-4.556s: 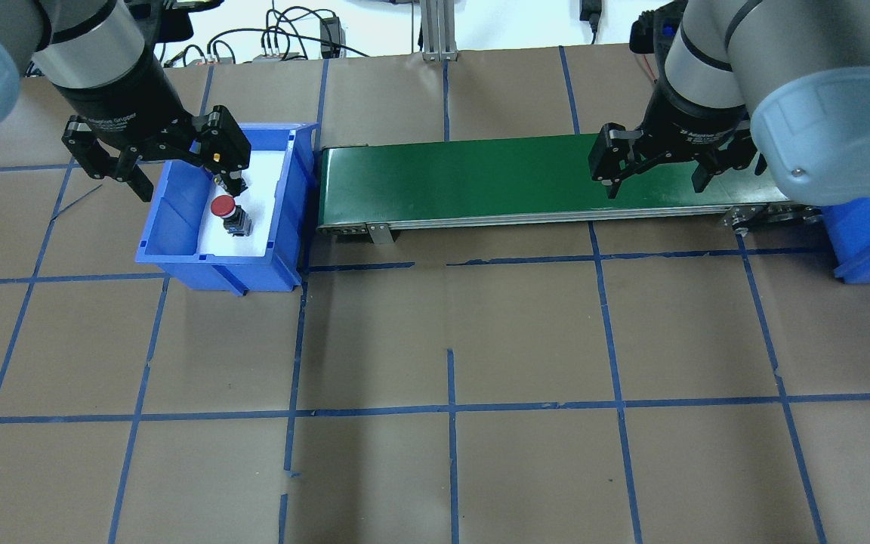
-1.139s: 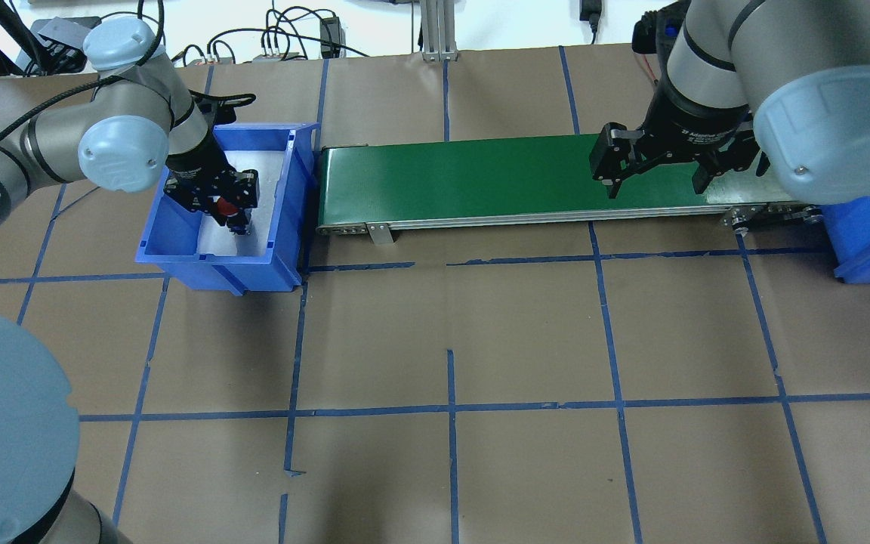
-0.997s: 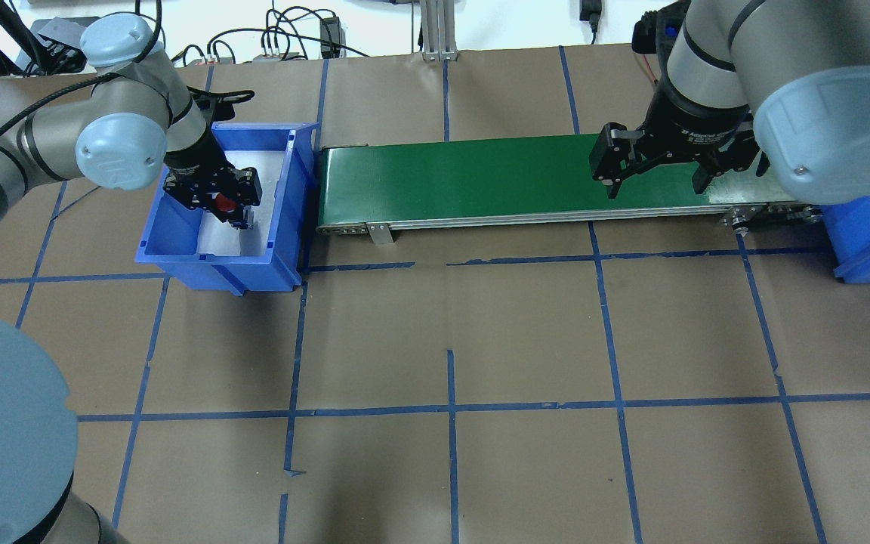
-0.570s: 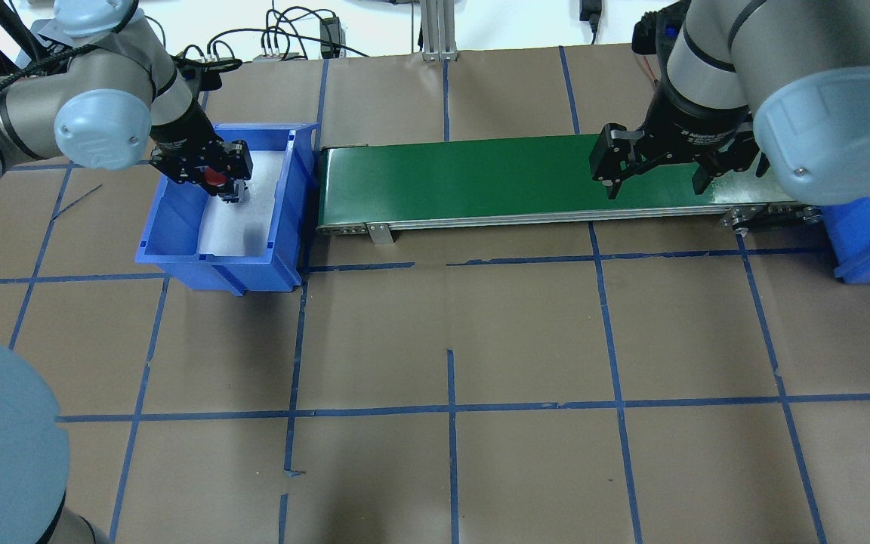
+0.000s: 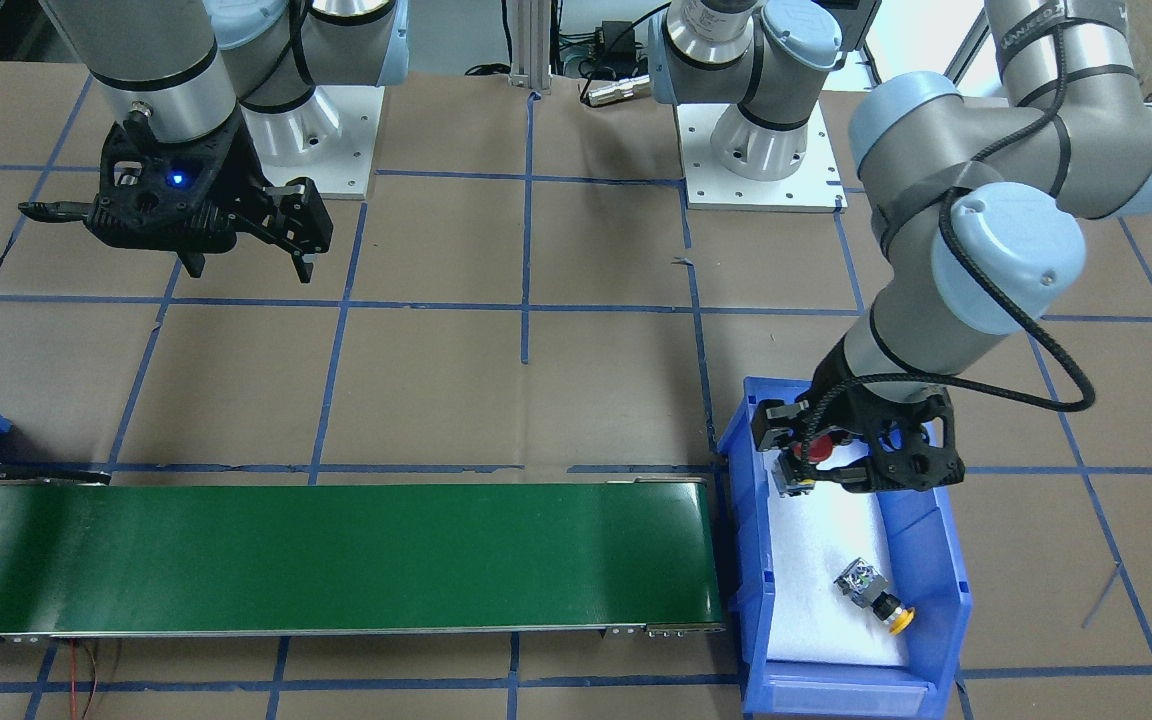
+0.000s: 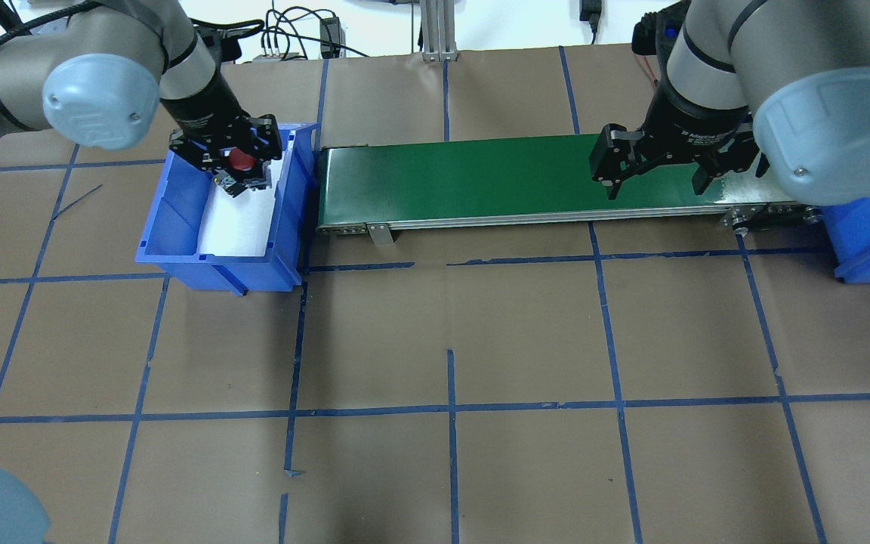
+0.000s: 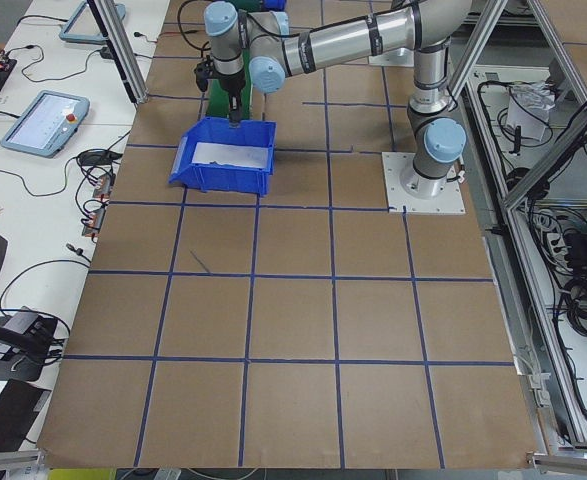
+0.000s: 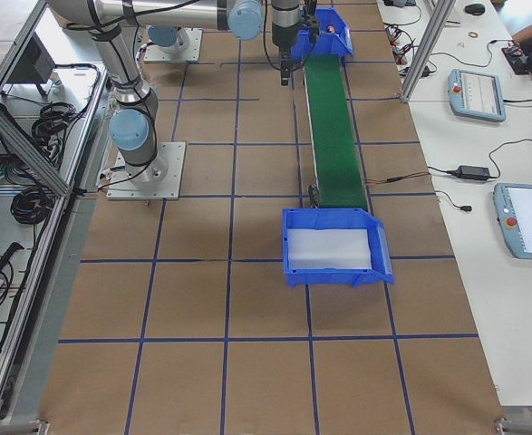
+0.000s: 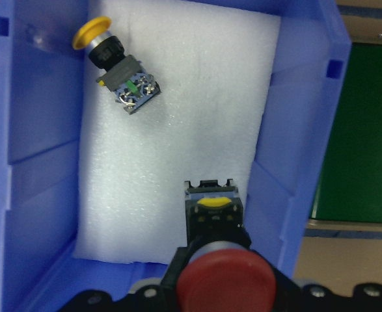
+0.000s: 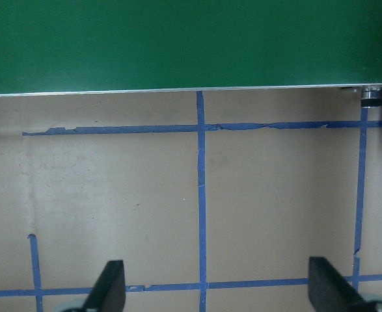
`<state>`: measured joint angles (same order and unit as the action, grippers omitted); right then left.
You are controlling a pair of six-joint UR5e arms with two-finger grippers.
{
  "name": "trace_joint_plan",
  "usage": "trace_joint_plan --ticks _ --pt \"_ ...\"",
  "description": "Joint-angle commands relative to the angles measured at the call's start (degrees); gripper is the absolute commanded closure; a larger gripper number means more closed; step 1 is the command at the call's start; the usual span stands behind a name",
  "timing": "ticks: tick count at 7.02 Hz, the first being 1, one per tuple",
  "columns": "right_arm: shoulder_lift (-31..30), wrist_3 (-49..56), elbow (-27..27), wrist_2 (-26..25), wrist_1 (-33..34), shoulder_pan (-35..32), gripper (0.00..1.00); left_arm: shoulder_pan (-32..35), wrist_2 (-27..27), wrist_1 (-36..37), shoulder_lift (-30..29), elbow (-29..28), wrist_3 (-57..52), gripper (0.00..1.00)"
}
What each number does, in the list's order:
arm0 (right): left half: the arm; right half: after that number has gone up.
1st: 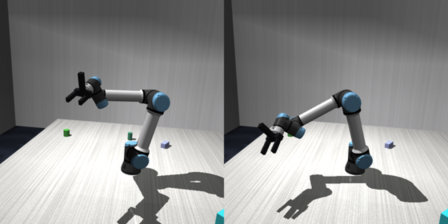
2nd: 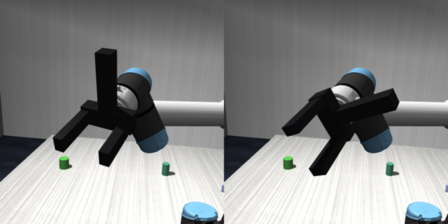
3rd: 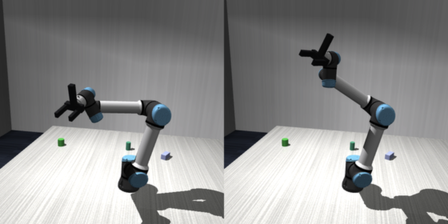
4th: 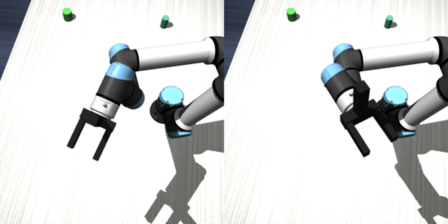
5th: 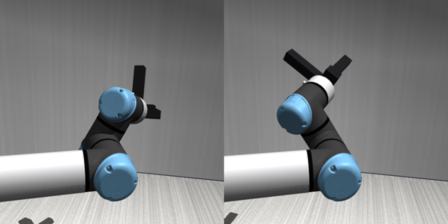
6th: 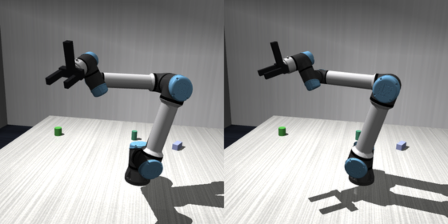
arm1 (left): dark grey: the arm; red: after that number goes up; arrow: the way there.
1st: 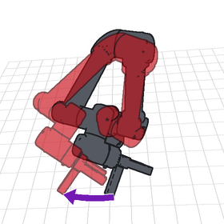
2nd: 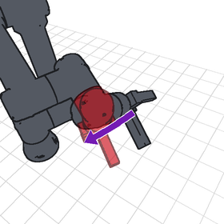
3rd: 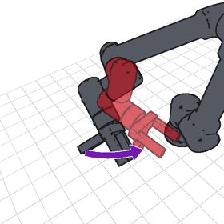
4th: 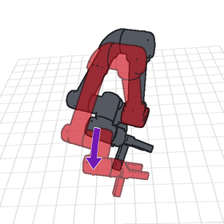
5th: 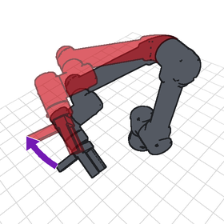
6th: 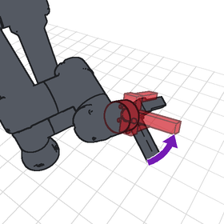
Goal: Transport two buttons from left to right
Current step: 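Carry the red button onto the near end of the green conveyor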
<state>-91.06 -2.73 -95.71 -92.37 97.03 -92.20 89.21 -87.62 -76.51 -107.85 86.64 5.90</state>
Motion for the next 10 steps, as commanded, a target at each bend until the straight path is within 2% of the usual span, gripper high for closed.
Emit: trace_joint_plan --ticks 1,3,4,6,10 --pt "0.09 0.00 0.00 0.09 0.00 0.00 0.00 7.97 -0.18 -0.65 -0.17 -2.00 8.15 0.74" --pt "0.00 0.09 0.00 0.00 0.00 0.00 0.00 10.46 -0.27 0.48 -3.75 -2.79 7.55 0.74" --pt "0.09 0.09 -0.09 0.09 0.09 0.00 0.00 10.55 0.16 2.31 -6.38 -5.23 7.55 0.74" --pt "0.00 0.09 0.00 0.09 0.09 0.00 0.00 10.55 0.52 1.19 -11.58 -11.56 7.99 0.74" --pt "-0.09 -0.08 -0.18 0.17 0.17 0.00 0.00 10.11 -0.27 1.63 -14.31 -11.85 7.90 0.73"
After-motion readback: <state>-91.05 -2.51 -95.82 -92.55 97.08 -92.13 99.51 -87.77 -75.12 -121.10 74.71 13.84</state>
